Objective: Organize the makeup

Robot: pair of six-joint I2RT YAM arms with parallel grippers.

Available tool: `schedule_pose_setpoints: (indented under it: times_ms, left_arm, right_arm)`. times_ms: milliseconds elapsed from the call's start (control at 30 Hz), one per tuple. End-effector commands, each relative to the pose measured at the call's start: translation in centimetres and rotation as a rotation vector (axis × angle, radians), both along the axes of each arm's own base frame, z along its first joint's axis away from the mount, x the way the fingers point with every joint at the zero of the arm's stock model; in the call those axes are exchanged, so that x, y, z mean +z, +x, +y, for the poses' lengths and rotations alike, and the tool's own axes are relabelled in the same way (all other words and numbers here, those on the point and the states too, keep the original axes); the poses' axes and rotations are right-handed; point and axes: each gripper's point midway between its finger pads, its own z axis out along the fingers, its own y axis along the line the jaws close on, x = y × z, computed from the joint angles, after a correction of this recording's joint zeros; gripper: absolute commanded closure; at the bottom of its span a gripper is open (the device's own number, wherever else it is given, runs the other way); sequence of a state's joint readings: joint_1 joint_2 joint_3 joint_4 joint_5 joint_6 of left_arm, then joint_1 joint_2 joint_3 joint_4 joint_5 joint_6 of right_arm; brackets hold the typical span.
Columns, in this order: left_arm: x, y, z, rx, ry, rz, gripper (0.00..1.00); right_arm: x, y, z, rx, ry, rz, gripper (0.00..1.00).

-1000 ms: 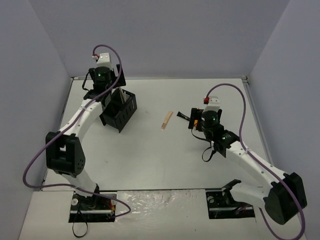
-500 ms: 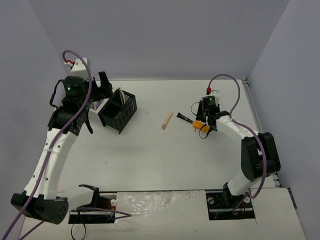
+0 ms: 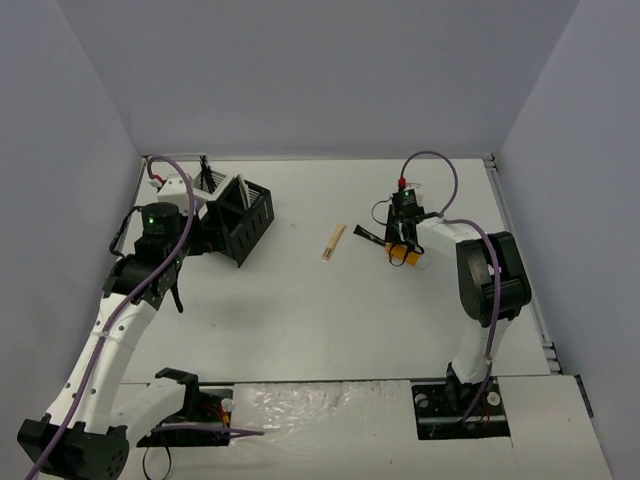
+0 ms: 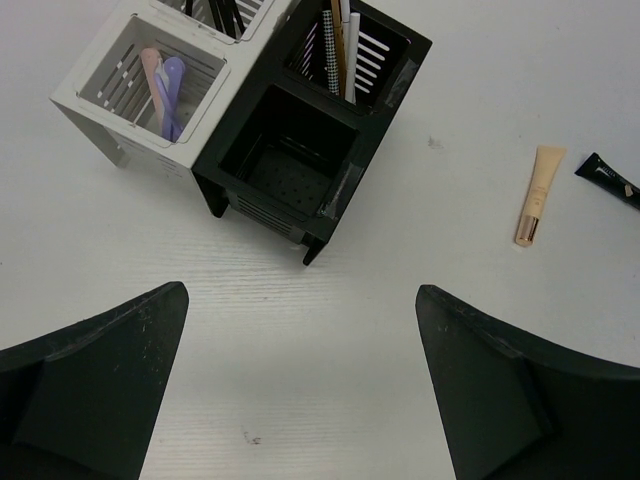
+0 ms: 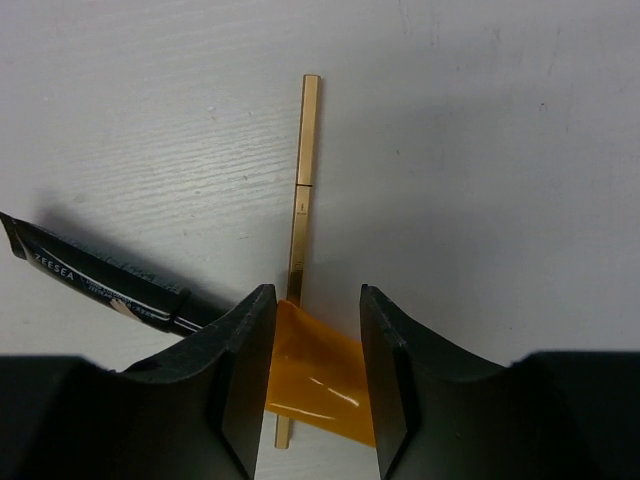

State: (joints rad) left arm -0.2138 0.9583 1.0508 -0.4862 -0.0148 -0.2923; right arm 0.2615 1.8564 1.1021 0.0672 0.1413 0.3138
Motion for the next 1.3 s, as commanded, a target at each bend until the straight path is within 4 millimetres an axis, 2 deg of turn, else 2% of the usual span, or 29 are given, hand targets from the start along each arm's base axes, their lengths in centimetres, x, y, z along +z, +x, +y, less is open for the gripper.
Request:
schedule_pose_setpoints:
  times_ms: [0, 267, 433, 567, 667, 733, 767, 833, 900, 1067, 1133, 1200, 1267]
  left_arm:
    - [3.0, 1.1, -0.3, -0.002, -0.033, -0.089, 0.03]
    - [2.6, 1.1, -0.8, -0.024, -0.046, -0.076, 0.03]
    - [2.5, 1.1, -1.0, -0.031, -0.053, -0.074, 0.03]
    - [2.5, 1.1, -1.2, -0.040, -0.065, -0.075, 0.03]
    - [2.9, 1.1, -1.7, -0.050, -0.094, -0.082, 0.03]
    - [3.3, 1.0, -2.5, -0.078, -0.137, -0.088, 0.03]
    - [3.6, 1.0, -2.8, -0.088, -0.155, -0.092, 0.03]
    - [4.3, 1.0, -4.1, -0.129, -0.213, -0.093, 0.03]
    - [5.2, 1.1, -5.5, -0.184, -0.273, -0.091, 0.03]
    - [7.6, 1.8, -9.1, -0.287, -0.460, -0.080, 0.03]
    - [8.6, 2.2, -10.3, -0.319, -0.495, -0.092, 0.03]
    - [9.4, 2.4, -11.8, -0.346, -0.531, -0.098, 0.03]
    - [10.0, 2.5, -13.1, -0.366, -0.540, -0.110, 0.03]
  right_arm:
    - [0.5, 1.6, -0.1, -0.005, -0.020, -0.034, 0.68]
    - [-1.0, 1.9, 0.1, 0.009, -0.024, -0.002, 0.85]
    - [0.2, 2.8, 0.7, 0.015, -0.008, -0.033, 0.99]
    - [2.9, 4.0, 1.6, 0.027, 0.032, -0.101, 1.00]
    - [6.8, 4.6, 2.7, 0.053, 0.086, -0.194, 1.00]
    - [8.7, 4.5, 3.9, 0.093, 0.123, -0.247, 1.00]
    - [10.8, 4.6, 4.4, 0.113, 0.147, -0.305, 1.00]
    - [12.6, 3.5, 6.5, 0.204, 0.192, -0.355, 1.00]
    - [16.3, 2.1, 9.2, 0.320, 0.235, -0.463, 1.00]
    - [23.0, -4.0, 15.7, 0.600, 0.304, -0.694, 1.00]
    - [24.1, -5.6, 17.2, 0.666, 0.336, -0.742, 1.00]
    - [25.7, -8.4, 19.8, 0.772, 0.396, -0.793, 1.00]
    - [27.0, -10.1, 21.1, 0.824, 0.428, -0.831, 1.00]
